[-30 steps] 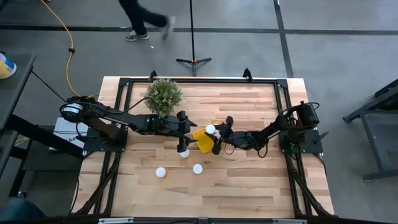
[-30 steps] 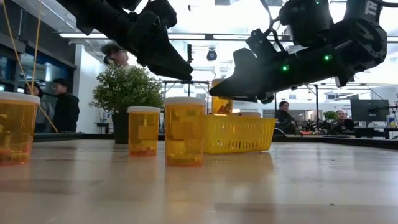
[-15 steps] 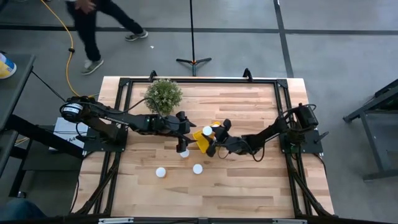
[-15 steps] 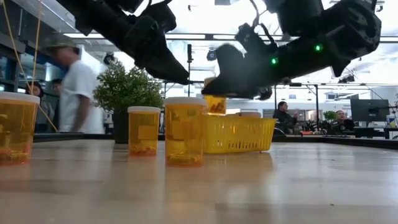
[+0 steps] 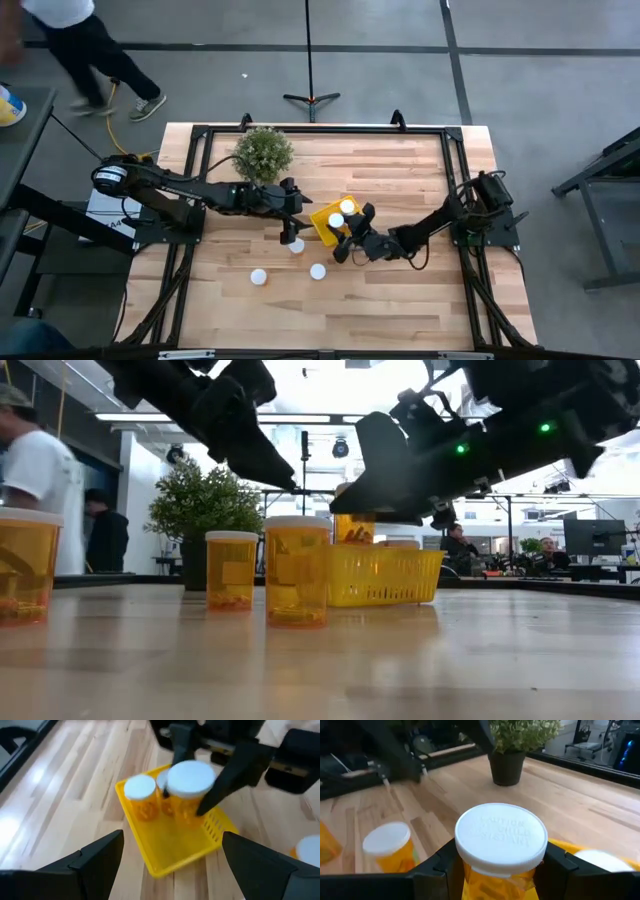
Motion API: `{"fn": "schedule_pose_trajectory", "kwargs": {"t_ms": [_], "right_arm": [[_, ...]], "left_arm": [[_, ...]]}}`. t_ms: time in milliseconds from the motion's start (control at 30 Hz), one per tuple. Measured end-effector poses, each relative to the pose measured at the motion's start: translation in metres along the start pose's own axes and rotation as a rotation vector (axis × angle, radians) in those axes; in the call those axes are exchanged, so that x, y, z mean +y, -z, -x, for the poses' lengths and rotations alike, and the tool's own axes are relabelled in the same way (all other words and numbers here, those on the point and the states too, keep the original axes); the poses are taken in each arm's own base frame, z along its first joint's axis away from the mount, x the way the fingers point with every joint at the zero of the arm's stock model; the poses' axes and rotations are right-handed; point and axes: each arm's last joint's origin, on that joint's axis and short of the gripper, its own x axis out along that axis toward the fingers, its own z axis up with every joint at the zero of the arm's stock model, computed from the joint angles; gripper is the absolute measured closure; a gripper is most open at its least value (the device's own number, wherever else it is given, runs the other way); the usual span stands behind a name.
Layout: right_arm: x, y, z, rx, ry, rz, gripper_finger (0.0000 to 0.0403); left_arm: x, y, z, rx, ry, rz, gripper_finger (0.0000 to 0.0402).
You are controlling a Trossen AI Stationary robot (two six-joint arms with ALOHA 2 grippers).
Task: Pick and place pill bottles into a basket
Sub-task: Adjust the orange pill bottles
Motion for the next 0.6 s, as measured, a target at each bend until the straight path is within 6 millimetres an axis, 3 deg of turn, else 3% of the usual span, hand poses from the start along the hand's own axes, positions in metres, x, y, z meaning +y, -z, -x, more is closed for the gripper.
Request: {"fn": "schedule_pose_trajectory", "kwargs": {"t_ms": [200, 433, 600], "right_arm": [[0.015, 0.001, 0.004, -0.034, 0.053, 0.039, 0.0232], [0.012, 0.023, -0.003, -0.013, 0.115, 0.039, 0.0233], [0.014, 0.027, -0.004, -0.027, 0.135, 0.027, 0.0233]], "left_arm": [[0.000, -0.004, 0.007, -0.023, 0.026, 0.002, 0.0028], [0.000, -0.002, 0.008, -0.006, 0.027, 0.004, 0.0028], [0.000, -0.003, 0.008, -0.009, 0.030, 0.012, 0.0028]]}}
